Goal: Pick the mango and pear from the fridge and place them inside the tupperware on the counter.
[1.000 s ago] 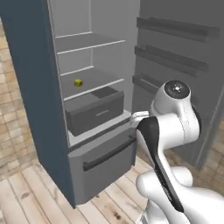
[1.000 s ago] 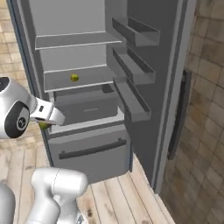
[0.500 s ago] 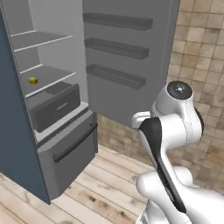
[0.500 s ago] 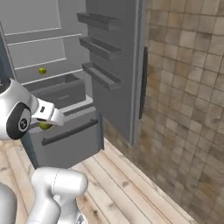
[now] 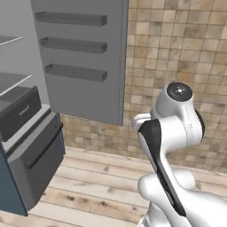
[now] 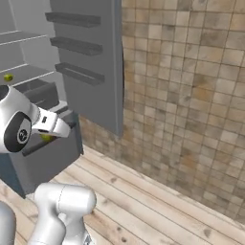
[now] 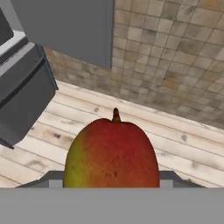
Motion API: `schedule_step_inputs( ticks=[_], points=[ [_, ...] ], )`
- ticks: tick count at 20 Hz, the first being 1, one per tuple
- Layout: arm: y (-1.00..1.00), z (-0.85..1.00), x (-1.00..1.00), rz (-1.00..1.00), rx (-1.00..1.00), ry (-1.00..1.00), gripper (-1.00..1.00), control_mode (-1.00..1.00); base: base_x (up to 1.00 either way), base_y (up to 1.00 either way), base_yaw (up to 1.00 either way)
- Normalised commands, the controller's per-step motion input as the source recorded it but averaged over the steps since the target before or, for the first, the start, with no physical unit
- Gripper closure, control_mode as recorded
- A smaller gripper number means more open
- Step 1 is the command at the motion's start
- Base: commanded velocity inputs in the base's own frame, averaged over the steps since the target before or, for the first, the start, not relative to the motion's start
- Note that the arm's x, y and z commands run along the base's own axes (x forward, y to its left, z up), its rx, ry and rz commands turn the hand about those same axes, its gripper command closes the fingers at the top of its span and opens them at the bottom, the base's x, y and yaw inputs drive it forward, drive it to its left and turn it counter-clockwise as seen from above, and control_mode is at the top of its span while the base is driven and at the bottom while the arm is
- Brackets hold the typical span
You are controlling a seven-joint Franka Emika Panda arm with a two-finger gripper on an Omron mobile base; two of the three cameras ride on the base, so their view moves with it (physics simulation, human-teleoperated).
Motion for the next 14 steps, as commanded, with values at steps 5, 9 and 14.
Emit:
schedule_step_inputs(
  ticks=[5, 9, 14],
  points=[
    [0.0, 0.0, 0.0, 0.0, 0.0, 0.0, 1.0, 1.0, -0.46, 0.31, -0.54],
    [0.0, 0.0, 0.0, 0.0, 0.0, 0.0, 1.0, 1.0, -0.29, 0.32, -0.56],
    [0.0, 0.0, 0.0, 0.0, 0.0, 0.0, 1.0, 1.0, -0.33, 0.35, -0.58]
  ],
)
